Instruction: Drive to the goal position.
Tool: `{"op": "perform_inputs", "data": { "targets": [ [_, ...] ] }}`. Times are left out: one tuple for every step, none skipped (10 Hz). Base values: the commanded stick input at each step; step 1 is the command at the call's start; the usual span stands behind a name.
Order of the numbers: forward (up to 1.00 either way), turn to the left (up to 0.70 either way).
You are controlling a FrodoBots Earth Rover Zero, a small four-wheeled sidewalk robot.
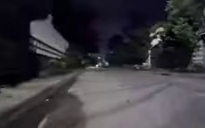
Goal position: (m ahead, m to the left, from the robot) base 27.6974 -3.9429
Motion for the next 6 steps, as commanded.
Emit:
{"op": "perform_inputs", "data": {
  "targets": [
    [0.70,0.00],
    [0.70,0.00],
    [0.70,0.00],
    [0.70,0.00],
    [0.70,0.00],
    [0.70,0.00]
  ]
}}
